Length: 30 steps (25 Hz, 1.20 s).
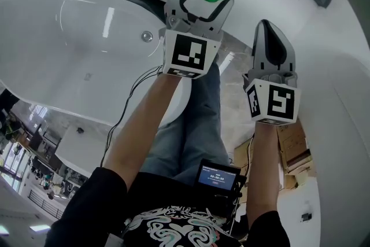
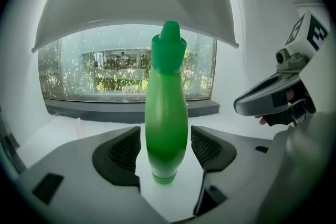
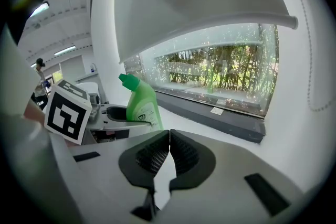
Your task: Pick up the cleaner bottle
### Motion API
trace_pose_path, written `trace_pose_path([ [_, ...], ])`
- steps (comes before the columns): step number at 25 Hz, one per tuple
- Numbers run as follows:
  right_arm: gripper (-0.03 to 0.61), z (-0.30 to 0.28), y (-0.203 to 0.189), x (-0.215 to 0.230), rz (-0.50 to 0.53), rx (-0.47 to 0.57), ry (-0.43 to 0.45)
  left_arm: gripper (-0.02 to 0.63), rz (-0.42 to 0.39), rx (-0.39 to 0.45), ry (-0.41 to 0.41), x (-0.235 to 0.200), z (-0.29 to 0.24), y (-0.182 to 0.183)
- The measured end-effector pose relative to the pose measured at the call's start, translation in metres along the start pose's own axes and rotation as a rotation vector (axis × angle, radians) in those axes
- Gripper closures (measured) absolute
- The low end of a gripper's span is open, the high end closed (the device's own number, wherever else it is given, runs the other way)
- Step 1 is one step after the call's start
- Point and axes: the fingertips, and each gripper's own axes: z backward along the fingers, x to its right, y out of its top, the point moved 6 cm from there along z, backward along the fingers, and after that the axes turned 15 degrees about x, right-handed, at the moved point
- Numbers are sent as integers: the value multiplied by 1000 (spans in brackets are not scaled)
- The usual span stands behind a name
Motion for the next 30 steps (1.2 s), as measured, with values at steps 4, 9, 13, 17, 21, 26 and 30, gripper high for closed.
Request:
trace_pose_path([
  [4,552,-3,0,2,-11,5,0,327,-3,3,-19,0,-5,-1],
  [9,552,-10,0,8,-10,13,1,327,8,22,-41,3,-13,-2],
  [13,552,-11,1,8,-19,14,-6,327,37,47,-31,2,-18,-2],
  [17,552,-8,-4,8,-20,5,-7,327,61,69,-12,1,-23,-2],
  [21,552,-5,-5,9,-20,1,-6,327,97,59,13,-1,-28,-6],
  [26,552,-2,-5,12,-13,-8,-8,339,-26,-28,41,1,-33,-17],
  [30,552,1,-4,18,-12,-15,-17,393,-33,-17,109,0,-36,-17],
])
